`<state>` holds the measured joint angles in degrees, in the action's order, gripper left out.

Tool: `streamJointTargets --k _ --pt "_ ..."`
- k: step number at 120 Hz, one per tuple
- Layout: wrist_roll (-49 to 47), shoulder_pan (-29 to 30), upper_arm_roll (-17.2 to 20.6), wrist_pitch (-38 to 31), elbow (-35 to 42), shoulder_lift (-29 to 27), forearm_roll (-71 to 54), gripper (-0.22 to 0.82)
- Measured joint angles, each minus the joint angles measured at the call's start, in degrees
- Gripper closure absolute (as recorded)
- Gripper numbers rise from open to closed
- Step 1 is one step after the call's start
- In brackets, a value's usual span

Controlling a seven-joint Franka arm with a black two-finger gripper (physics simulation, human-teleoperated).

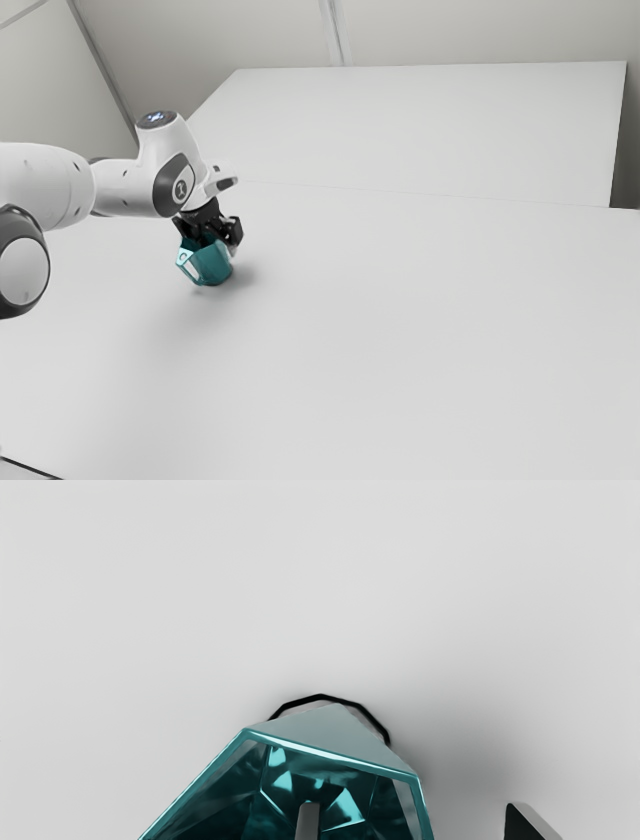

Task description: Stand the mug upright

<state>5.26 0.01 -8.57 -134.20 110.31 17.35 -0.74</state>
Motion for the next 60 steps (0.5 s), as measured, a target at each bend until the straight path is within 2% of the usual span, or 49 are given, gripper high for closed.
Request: streamJointTargets --k 17,29,50,60 --pt "-0.34 -0.91 -0.03 0.62 -0.03 -3.16 0.02 0.12" --pt "-0.60 -0.93 -0.03 2.94 -0.04 -7.49 0.03 0.09" --pt "-0.96 -1.03 -0.14 12.92 -0.93 -20.14 0.03 0.05" --pt "-0.99 -1.24 -0.06 18.64 -5.33 -22.11 -0.01 0.04"
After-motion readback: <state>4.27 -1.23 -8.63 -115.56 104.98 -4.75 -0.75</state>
